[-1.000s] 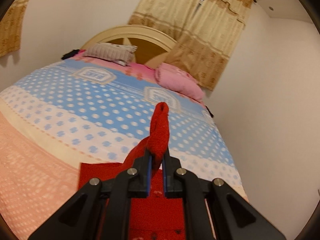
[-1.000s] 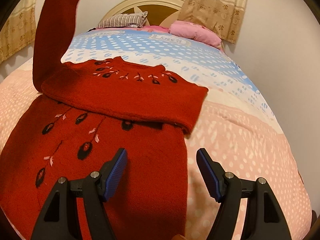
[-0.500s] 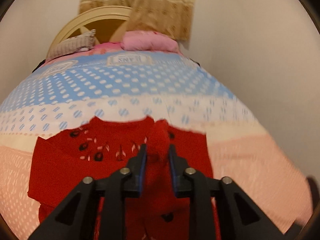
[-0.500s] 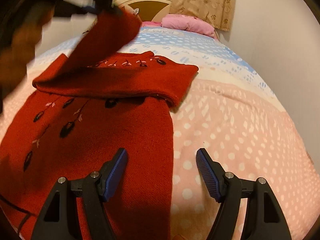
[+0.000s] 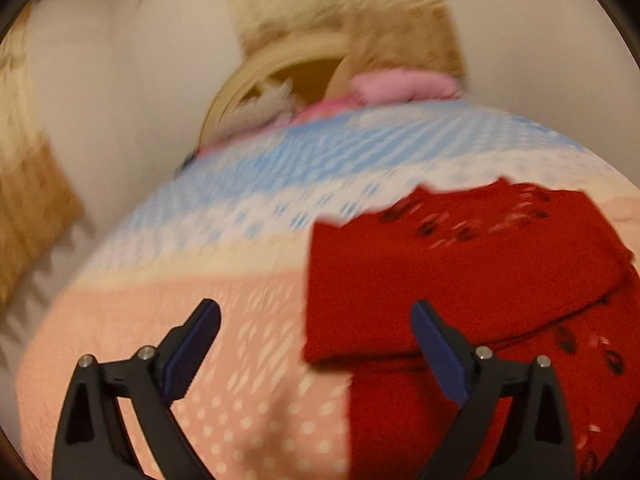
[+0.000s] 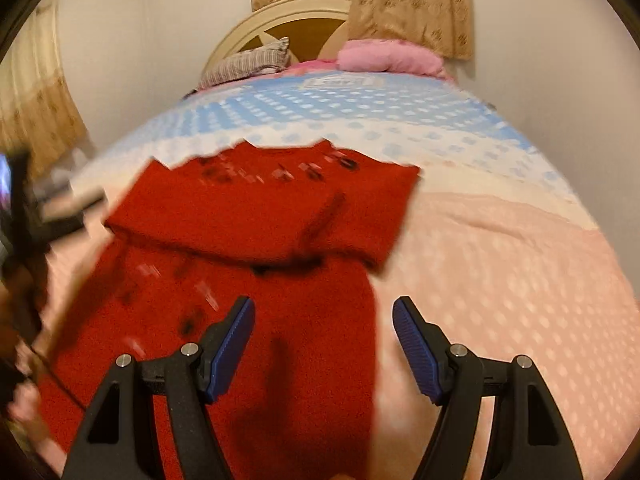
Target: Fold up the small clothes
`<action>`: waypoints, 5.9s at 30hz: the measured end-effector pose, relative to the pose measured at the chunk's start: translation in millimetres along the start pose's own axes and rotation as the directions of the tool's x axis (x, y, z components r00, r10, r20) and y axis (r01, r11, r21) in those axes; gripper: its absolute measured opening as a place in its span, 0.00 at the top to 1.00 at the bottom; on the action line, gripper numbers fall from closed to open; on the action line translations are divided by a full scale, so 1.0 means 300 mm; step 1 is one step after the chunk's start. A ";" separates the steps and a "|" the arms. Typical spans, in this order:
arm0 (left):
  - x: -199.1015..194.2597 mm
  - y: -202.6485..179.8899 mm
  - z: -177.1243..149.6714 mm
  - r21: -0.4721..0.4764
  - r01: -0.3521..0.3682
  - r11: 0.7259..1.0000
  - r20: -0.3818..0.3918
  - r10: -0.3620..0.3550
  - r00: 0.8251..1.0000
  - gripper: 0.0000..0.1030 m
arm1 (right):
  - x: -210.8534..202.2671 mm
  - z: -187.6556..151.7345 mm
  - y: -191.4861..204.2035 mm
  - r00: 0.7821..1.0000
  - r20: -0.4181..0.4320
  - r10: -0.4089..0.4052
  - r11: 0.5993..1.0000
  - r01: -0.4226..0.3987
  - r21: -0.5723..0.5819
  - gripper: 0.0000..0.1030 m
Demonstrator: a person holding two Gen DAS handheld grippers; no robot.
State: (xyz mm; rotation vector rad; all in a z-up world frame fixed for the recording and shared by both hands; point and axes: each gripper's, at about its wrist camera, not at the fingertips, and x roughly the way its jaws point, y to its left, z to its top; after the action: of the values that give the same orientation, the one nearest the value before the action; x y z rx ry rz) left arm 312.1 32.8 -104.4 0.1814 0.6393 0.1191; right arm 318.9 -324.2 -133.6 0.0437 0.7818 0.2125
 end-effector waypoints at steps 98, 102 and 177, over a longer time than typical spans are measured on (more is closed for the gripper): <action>-0.109 -0.046 -0.195 0.018 0.103 0.994 -0.112 -0.101 0.989 0.00 | 0.041 -0.121 0.108 0.996 -0.067 -0.060 0.996 0.055 -0.068 0.54; -0.142 -0.054 -0.232 0.018 0.120 0.993 -0.128 -0.117 0.985 0.00 | 0.020 -0.186 0.151 0.995 -0.091 -0.042 0.995 0.034 -0.089 0.54; -0.523 0.027 -0.637 -0.196 0.325 0.925 -0.226 -0.365 0.903 0.92 | -0.364 -0.642 -0.011 0.995 -0.067 0.072 0.983 -0.060 0.174 0.84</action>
State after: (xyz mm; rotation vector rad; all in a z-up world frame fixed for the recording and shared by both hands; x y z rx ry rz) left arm 71.7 39.7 -161.9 -0.1023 0.9105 -0.1548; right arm 108.7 -357.5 -195.0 0.2267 0.8706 0.2097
